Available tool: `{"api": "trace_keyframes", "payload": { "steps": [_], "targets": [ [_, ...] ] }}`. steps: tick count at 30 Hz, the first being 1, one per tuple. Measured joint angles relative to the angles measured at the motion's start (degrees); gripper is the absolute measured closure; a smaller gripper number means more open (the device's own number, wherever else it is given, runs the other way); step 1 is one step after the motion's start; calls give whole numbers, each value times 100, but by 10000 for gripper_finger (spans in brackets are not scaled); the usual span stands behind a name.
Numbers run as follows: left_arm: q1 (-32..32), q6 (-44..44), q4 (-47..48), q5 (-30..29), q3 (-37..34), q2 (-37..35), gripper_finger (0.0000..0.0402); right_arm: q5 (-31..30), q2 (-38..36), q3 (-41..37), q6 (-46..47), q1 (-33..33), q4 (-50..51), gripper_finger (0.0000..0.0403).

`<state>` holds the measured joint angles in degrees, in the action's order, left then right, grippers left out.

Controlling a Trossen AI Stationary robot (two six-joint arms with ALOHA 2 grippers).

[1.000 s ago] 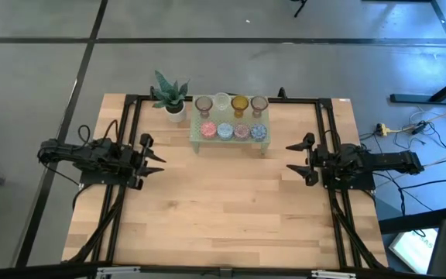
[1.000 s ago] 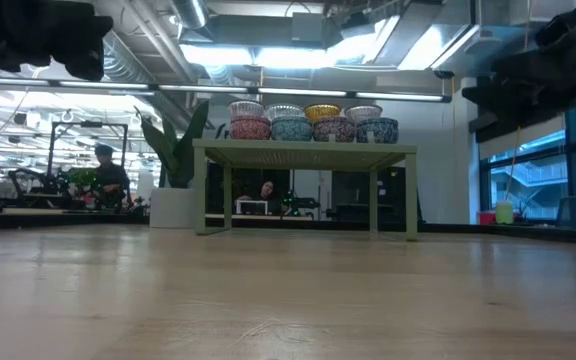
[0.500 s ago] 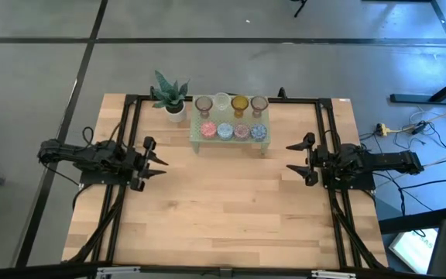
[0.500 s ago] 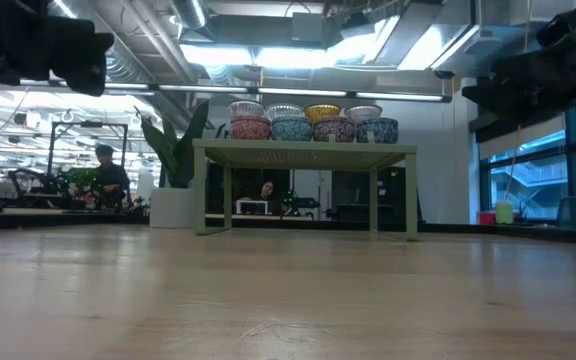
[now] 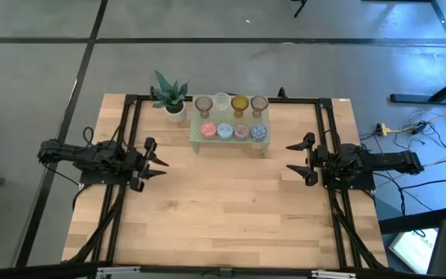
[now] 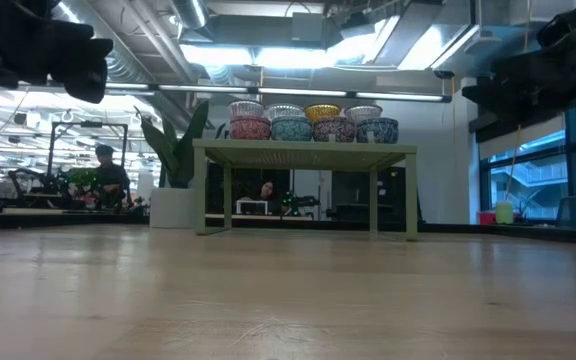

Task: Pick & Place candle stick holders
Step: Return to Home Position

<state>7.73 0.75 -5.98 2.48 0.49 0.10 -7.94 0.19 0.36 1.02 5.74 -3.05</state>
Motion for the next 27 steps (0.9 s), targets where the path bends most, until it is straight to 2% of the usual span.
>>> {"api": "trace_keyframes", "payload": {
  "steps": [4, 27],
  "targets": [
    [0, -304, 15, 0, 0, 0, 286, -1, 0, 0, 0, 0, 0, 66],
    [0, -302, 17, -4, 0, 2, 286, 1, 0, 0, -3, 0, 2, 66]
  ]
}}
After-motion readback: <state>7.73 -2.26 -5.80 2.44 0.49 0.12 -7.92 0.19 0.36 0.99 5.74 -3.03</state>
